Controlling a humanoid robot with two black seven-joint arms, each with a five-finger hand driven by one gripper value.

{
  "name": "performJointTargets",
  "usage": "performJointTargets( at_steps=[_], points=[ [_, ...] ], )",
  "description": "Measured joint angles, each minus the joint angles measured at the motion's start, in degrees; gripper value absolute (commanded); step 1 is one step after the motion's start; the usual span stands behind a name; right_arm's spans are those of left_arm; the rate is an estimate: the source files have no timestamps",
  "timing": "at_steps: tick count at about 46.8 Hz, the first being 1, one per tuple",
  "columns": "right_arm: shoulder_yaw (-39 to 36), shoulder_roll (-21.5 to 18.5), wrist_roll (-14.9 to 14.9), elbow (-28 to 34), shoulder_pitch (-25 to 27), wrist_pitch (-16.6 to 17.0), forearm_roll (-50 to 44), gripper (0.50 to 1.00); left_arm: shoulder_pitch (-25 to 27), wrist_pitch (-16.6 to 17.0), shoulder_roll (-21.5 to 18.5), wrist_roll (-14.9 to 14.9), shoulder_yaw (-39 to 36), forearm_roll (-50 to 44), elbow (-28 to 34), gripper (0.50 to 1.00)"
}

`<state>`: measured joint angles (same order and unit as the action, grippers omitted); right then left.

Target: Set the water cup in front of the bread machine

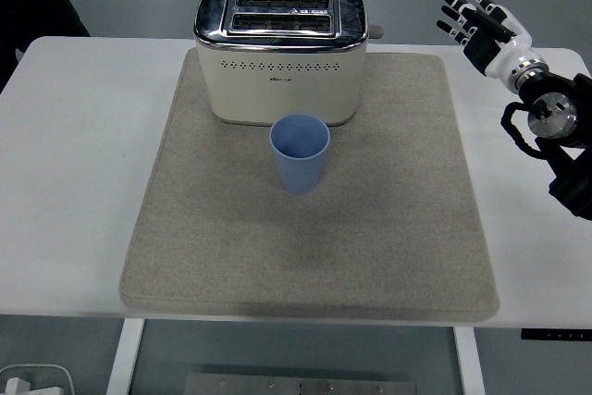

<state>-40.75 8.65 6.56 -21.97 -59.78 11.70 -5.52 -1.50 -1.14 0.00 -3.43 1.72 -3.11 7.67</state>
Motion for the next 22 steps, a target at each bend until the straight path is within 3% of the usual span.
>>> performJointTargets(
  at_steps=[22],
  points=[
    [0.1, -0.2, 0.8, 0.0, 0.0, 0.2, 0.0, 0.930, 0.0, 0.0, 0.0, 0.0, 0.0, 0.0, 0.1, 1.000]
  ],
)
